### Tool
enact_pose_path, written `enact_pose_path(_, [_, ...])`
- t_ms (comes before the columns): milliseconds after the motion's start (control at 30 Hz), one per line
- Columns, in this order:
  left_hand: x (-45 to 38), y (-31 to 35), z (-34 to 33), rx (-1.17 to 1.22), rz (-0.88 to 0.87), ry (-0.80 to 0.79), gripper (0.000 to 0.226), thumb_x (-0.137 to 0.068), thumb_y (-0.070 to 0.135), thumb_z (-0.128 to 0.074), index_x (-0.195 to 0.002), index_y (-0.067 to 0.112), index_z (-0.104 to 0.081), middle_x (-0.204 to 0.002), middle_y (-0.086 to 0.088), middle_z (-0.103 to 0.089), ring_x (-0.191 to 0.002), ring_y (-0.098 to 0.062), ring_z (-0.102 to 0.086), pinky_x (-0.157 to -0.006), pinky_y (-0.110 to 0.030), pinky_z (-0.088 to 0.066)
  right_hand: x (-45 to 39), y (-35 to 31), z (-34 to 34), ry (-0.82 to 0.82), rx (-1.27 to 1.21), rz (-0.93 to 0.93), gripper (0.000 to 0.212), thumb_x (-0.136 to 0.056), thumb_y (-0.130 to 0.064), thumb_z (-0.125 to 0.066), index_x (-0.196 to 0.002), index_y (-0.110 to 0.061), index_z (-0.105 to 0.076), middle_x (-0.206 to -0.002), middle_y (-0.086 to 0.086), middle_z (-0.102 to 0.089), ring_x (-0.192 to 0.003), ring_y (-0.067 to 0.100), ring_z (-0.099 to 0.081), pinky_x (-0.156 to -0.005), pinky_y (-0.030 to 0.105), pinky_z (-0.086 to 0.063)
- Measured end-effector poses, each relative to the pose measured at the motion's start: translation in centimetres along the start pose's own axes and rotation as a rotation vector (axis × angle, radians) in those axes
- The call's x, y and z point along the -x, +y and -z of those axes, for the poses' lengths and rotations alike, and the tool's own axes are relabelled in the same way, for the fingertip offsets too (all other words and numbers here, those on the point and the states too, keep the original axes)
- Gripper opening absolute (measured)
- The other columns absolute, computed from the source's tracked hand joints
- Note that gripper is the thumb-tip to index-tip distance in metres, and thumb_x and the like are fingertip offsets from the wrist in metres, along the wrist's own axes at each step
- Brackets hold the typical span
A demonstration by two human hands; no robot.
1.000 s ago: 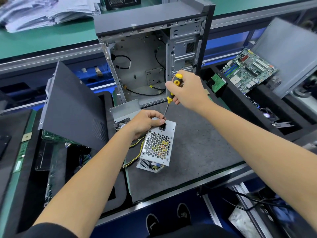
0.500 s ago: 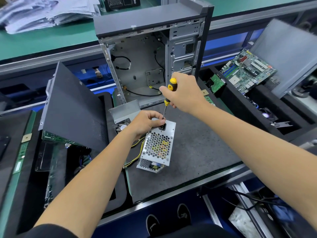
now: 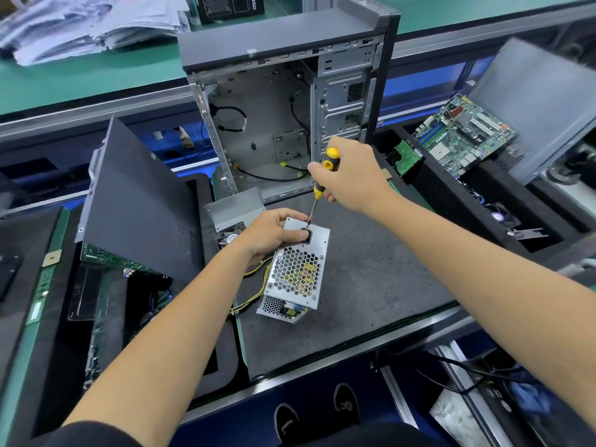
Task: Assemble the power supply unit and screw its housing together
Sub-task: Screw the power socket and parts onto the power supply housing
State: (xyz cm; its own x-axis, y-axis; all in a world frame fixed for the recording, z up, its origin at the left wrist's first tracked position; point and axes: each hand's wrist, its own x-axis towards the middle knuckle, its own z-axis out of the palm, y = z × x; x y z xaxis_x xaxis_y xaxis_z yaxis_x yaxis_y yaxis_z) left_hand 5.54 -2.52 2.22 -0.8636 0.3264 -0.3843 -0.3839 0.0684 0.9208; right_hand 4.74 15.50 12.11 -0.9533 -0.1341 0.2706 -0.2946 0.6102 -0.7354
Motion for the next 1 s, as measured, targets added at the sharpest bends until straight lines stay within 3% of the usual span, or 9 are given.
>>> enact_pose_path(100, [0.2, 0.0, 0.2, 0.006, 0.016, -0.007, 0.031, -0.080, -0.006, -0.070, -0.106, 0.012, -0.065, -0.092, -0.013, -0.074, -0.084, -0.025, -0.071, -0.071, -0.033, -0.059, 0.2, 0.1, -0.1, -0.008, -0.009, -0.002, 0.031, -0.089, -0.022, -0.059, -0.070, -0.014, -0.036, -0.073, 0.021, -0.062, -0.052, 0.022, -0.065, -0.044, 0.031, -0.053])
enact_pose_path(233, [0.3, 0.0, 0.1, 0.026, 0.022, 0.003, 0.031, -0.081, -0.006, -0.068, -0.106, 0.011, -0.064, -0.093, -0.014, -0.073, -0.084, -0.025, -0.071, -0.077, -0.037, -0.059, 0.4, 0.2, -0.2, -0.006, 0.003, 0.004, 0.035, -0.090, -0.023, -0.059, -0.067, -0.018, -0.034, -0.067, 0.016, -0.058, -0.055, 0.024, -0.066, -0.047, 0.031, -0.053])
enact_pose_path(400, [0.4, -0.1, 0.0, 0.047, 0.026, 0.014, 0.029, -0.084, -0.008, -0.063, -0.106, 0.010, -0.062, -0.091, -0.014, -0.073, -0.082, -0.025, -0.071, -0.079, -0.039, -0.058, 0.5, 0.5, -0.1, -0.042, -0.007, 0.028, 0.029, -0.089, -0.026, -0.063, -0.072, -0.017, -0.041, -0.070, 0.017, -0.063, -0.050, 0.014, -0.065, -0.047, 0.027, -0.055])
enact_pose_path(500, [0.3, -0.1, 0.1, 0.049, 0.036, 0.020, 0.028, -0.085, -0.009, -0.061, -0.106, 0.011, -0.061, -0.088, -0.012, -0.074, -0.078, -0.023, -0.072, -0.074, -0.036, -0.059, 0.2, 0.1, 0.5, -0.129, 0.031, 0.118, 0.021, -0.086, -0.026, -0.068, -0.088, -0.013, -0.052, -0.070, 0.002, -0.060, -0.058, 0.017, -0.065, -0.055, 0.031, -0.056])
enact_pose_path(567, [0.2, 0.0, 0.1, 0.059, 0.055, 0.022, 0.029, -0.085, -0.008, -0.062, -0.105, 0.012, -0.061, -0.086, -0.013, -0.073, -0.076, -0.023, -0.071, -0.073, -0.036, -0.058, -0.2, -0.6, 1.1, -0.230, 0.145, 0.230, 0.018, -0.085, -0.025, -0.069, -0.087, -0.016, -0.054, -0.069, -0.009, -0.055, -0.064, 0.015, -0.060, -0.062, 0.030, -0.051])
enact_pose_path(700, [0.0, 0.1, 0.2, 0.043, 0.075, 0.031, 0.029, -0.084, -0.008, -0.063, -0.102, 0.014, -0.062, -0.080, -0.010, -0.073, -0.073, -0.021, -0.071, -0.072, -0.035, -0.057, -1.1, -2.0, 1.5, -0.425, 0.327, 0.344, 0.006, -0.087, -0.016, -0.062, -0.086, -0.018, -0.057, -0.094, -0.001, -0.053, -0.079, 0.014, -0.051, -0.072, 0.028, -0.043])
enact_pose_path(767, [0.0, 0.1, 0.2, 0.044, 0.087, 0.042, 0.027, -0.085, -0.007, -0.063, -0.101, 0.015, -0.062, -0.080, -0.010, -0.072, -0.073, -0.021, -0.070, -0.070, -0.034, -0.057, -1.4, -2.6, 1.6, -0.492, 0.385, 0.328, 0.012, -0.085, -0.006, -0.057, -0.090, -0.016, -0.058, -0.102, 0.001, -0.051, -0.085, 0.016, -0.054, -0.075, 0.031, -0.046])
enact_pose_path(900, [-0.1, 0.2, 0.1, 0.022, 0.104, 0.078, 0.022, -0.088, -0.004, -0.060, -0.099, 0.015, -0.063, -0.084, -0.014, -0.071, -0.074, -0.025, -0.067, -0.075, -0.039, -0.053, -1.8, -3.3, 1.6, -0.442, 0.513, 0.345, 0.008, -0.082, -0.013, -0.062, -0.076, -0.018, -0.061, -0.073, -0.006, -0.054, -0.080, 0.017, -0.048, -0.067, 0.031, -0.043])
enact_pose_path(1000, [0.0, 0.2, 0.1, 0.018, 0.107, 0.093, 0.020, -0.090, -0.003, -0.058, -0.099, 0.015, -0.062, -0.083, -0.013, -0.072, -0.072, -0.024, -0.069, -0.073, -0.039, -0.056, -1.9, -3.3, 0.7, -0.376, 0.613, 0.314, 0.021, -0.091, -0.025, -0.052, -0.074, -0.012, -0.057, -0.067, -0.001, -0.047, -0.081, 0.028, -0.052, -0.066, 0.034, -0.044])
